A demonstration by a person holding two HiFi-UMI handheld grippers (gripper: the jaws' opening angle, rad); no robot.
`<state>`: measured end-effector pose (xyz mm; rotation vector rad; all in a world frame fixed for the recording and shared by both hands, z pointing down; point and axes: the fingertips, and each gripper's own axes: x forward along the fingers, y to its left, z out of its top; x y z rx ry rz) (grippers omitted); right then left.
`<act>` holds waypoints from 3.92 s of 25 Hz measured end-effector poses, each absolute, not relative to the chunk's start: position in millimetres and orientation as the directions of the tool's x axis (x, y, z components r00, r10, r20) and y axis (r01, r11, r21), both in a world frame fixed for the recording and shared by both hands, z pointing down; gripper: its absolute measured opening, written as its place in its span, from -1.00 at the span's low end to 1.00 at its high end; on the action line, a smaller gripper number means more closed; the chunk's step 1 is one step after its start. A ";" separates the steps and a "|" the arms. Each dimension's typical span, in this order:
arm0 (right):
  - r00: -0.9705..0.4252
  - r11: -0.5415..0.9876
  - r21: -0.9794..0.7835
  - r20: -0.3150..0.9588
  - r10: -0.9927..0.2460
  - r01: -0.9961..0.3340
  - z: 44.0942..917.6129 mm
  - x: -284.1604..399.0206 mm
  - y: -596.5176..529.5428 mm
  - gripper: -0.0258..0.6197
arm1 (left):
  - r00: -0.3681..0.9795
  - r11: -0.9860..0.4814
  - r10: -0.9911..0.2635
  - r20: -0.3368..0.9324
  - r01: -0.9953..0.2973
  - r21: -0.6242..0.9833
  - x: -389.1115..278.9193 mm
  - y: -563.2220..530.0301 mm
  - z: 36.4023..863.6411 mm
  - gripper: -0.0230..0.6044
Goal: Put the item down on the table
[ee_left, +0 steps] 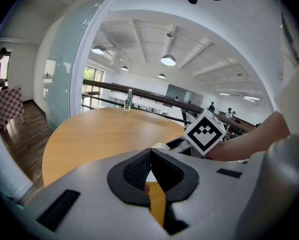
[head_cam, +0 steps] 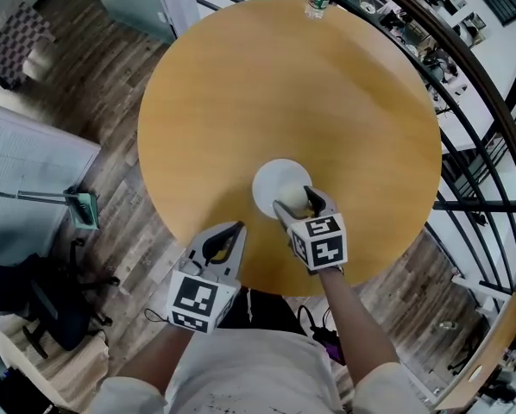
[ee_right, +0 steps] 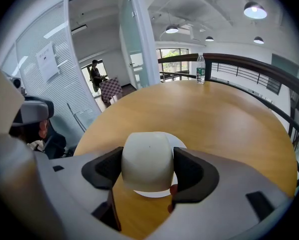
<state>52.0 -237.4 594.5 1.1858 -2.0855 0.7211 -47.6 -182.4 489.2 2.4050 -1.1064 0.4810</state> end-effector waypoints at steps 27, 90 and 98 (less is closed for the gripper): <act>-0.338 0.485 -0.090 0.825 -0.453 -0.870 652.0 45.7 -255.7 0.06 | 0.602 -0.568 -0.597 0.530 -0.784 0.250 -72.5 -186.8 510.9 -0.86; -0.418 0.460 -0.150 0.712 -0.563 -0.875 574.1 59.5 -219.2 -0.11 | 0.607 -0.567 -0.608 0.512 -0.783 0.255 -64.6 -157.4 482.9 -0.86; -0.427 0.454 -0.165 0.705 -0.566 -0.875 569.7 66.2 -176.5 -0.78 | 0.622 -0.563 -0.592 0.512 -0.774 0.289 -55.8 -136.0 478.0 -0.86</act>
